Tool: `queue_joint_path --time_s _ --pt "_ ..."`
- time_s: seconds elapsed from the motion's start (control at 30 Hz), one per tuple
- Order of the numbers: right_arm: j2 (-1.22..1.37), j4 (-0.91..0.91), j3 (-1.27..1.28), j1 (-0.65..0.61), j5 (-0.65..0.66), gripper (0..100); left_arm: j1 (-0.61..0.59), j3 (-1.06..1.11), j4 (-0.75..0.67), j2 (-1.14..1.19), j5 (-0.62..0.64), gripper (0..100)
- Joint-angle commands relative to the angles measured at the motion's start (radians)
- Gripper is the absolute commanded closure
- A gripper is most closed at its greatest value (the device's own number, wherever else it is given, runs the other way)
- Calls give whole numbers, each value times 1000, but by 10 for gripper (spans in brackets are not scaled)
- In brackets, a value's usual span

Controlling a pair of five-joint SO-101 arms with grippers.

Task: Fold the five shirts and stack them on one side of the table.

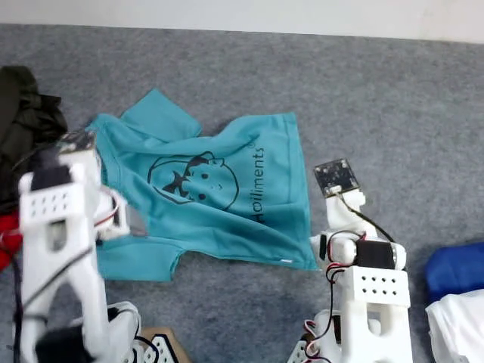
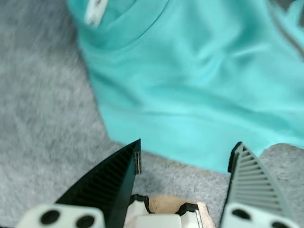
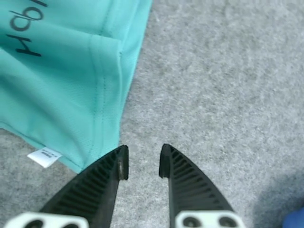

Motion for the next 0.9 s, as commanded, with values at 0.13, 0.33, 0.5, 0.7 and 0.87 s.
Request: queue_joint_path --time_s 0.13,0.33,0.5,0.7,0.87 --pt "-18 1 27 -10 -6 875 -177 131 -84 2 -114 698" --pt "-18 -1 45 -12 -6 875 -196 133 -166 182 -155 698" --pt "-18 -28 74 -12 -5 875 -211 130 -305 277 -152 698" --pt "-18 -107 140 -12 -11 875 -275 77 -358 291 -152 698" --pt "-18 -140 156 -13 -23 875 -280 64 -364 291 -152 698"
